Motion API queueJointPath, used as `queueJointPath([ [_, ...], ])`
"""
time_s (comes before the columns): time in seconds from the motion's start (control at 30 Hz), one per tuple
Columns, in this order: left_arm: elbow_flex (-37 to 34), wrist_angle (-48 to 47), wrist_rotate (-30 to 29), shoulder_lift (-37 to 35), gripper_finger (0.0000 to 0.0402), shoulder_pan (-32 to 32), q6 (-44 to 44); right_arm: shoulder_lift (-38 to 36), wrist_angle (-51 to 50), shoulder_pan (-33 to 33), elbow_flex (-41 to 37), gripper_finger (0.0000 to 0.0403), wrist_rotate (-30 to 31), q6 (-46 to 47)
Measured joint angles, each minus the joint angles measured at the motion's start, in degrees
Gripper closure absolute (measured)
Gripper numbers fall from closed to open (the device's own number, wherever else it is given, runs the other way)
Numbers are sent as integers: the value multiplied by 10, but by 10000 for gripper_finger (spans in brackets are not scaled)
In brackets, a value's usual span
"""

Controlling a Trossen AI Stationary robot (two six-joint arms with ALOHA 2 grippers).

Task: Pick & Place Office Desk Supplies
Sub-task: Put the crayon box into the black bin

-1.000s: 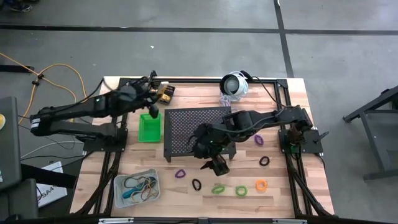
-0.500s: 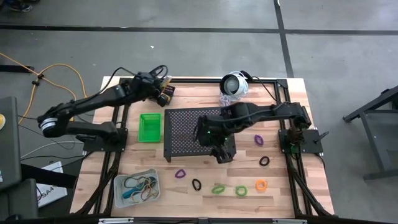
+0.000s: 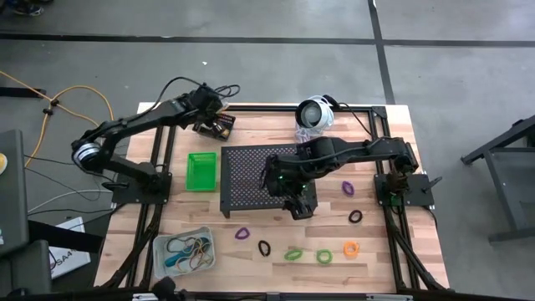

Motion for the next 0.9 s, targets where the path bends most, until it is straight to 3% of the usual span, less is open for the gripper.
queueJointPath([
  [0.27, 0, 2, -79, 53, 356, 27, 133, 0, 2, 0, 0, 172, -2, 0],
  [0.67, 0, 2, -74, 60, 356, 25, 276, 0, 5, 0, 0, 172, -8, -2],
  [0.9, 0, -33, -70, 73, 356, 26, 310, 0, 5, 0, 0, 172, -23, 2],
])
